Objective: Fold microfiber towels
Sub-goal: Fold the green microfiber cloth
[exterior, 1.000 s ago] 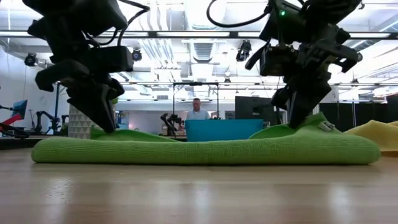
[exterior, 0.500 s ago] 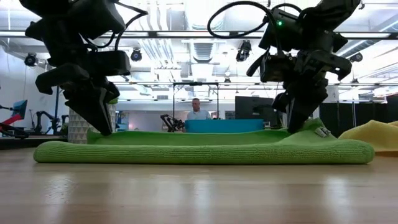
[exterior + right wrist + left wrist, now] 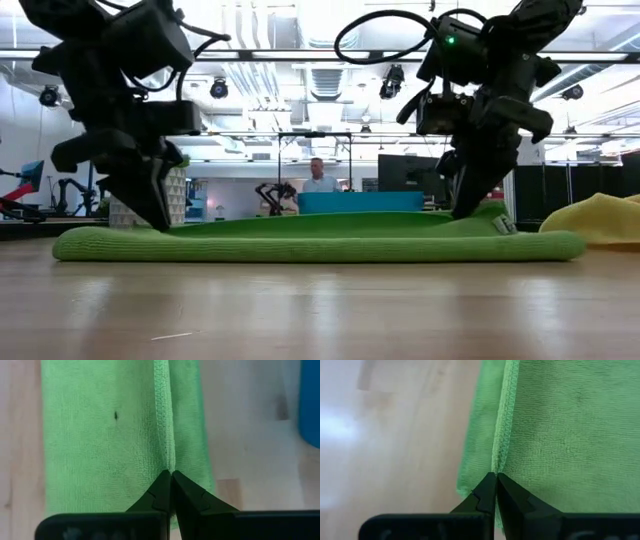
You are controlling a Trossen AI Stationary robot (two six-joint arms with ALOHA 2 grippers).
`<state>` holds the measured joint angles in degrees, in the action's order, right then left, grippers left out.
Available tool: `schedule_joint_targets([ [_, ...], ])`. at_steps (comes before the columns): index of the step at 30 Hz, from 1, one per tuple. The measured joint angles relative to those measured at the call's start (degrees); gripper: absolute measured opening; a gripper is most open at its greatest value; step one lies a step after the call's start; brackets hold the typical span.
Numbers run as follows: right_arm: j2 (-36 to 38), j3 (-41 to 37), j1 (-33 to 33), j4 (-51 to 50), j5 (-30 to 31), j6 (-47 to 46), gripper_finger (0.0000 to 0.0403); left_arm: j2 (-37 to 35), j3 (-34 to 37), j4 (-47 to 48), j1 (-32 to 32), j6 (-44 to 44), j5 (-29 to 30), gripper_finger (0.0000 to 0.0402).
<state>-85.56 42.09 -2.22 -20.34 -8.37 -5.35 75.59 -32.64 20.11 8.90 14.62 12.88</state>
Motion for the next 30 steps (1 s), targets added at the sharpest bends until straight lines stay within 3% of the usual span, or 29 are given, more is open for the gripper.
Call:
schedule_joint_targets([
  [6,0.0,-0.1,-0.4,-0.2,0.9,-1.3,0.0009,0.0,-0.1,-0.2,-1.0,0.1,5.7,0.0000],
  [10,0.0,-0.2,-1.6,-0.6,0.9,-2.7,0.0013,-0.2,0.2,-0.4,-2.3,0.0,5.9,0.0012],
  [21,3.2,0.8,-5.4,-0.4,0.8,-7.1,0.0126,-2.9,0.4,1.1,-5.5,0.1,7.1,0.0142],
  [25,7.6,0.8,-5.0,-0.4,0.7,-14.3,0.0152,-6.2,-0.2,0.8,-5.8,0.0,1.3,0.0156],
  [30,11.1,0.7,-0.9,0.8,0.7,-22.9,0.0159,-8.4,0.3,-1.4,-5.8,-0.1,-11.4,0.0133],
])
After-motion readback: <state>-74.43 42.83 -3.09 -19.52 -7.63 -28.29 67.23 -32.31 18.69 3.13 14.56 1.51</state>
